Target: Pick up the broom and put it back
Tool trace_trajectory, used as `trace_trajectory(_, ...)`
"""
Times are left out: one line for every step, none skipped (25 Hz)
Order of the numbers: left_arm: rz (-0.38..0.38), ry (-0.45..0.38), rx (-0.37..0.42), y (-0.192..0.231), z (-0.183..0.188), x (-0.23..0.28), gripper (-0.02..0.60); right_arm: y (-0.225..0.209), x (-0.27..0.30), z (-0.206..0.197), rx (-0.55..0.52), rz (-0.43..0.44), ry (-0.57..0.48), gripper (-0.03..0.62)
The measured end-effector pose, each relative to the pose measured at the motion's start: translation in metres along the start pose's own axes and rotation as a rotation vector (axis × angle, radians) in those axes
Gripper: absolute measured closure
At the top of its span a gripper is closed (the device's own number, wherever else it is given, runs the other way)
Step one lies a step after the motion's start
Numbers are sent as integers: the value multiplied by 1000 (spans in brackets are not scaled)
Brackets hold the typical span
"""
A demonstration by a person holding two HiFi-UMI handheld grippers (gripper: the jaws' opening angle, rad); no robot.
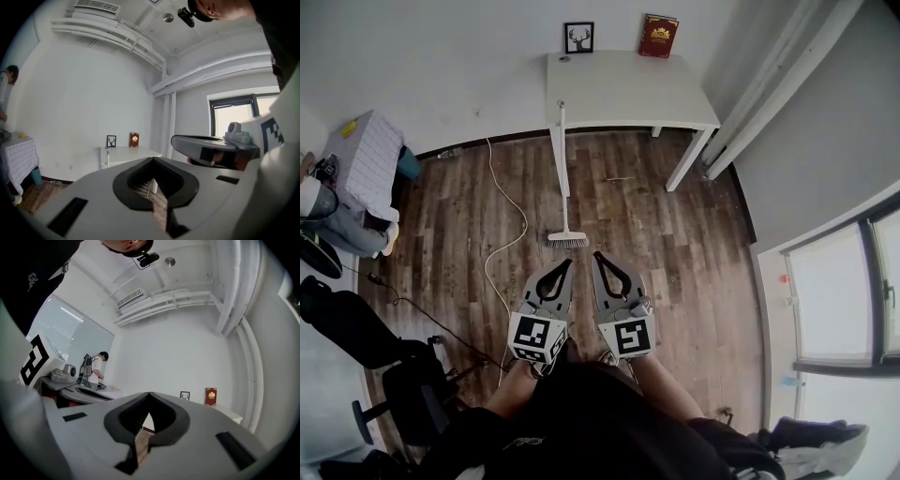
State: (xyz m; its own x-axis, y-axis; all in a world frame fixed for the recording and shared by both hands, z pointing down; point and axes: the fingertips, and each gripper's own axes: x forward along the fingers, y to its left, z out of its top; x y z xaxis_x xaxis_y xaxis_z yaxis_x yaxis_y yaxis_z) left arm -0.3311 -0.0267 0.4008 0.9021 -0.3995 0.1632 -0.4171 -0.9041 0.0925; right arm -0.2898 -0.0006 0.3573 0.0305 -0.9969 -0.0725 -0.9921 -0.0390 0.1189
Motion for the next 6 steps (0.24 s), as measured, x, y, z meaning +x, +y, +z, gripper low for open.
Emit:
trace_trajectory(2, 2, -4, 0, -1, -1, 581, 1, -1, 0, 1, 0, -1, 572)
trace_trajectory(3, 5, -5, -1, -2, -3, 581, 2, -3, 1, 2, 0, -2, 572)
trace_trajectory(4, 8, -2, -1, -2, -4, 581, 3, -4, 1, 0, 1, -3, 572)
trace_trajectory(5, 10, 0, -2, -3, -5, 581, 3, -5, 1, -2, 2, -3, 572)
trace_trajectory(4, 11, 2, -3, -4, -6, 581, 4, -6, 1, -4, 3, -3, 572)
trace_trajectory(4, 12, 4, -4, -4, -7, 581, 5, -8, 1, -7, 3, -3, 572)
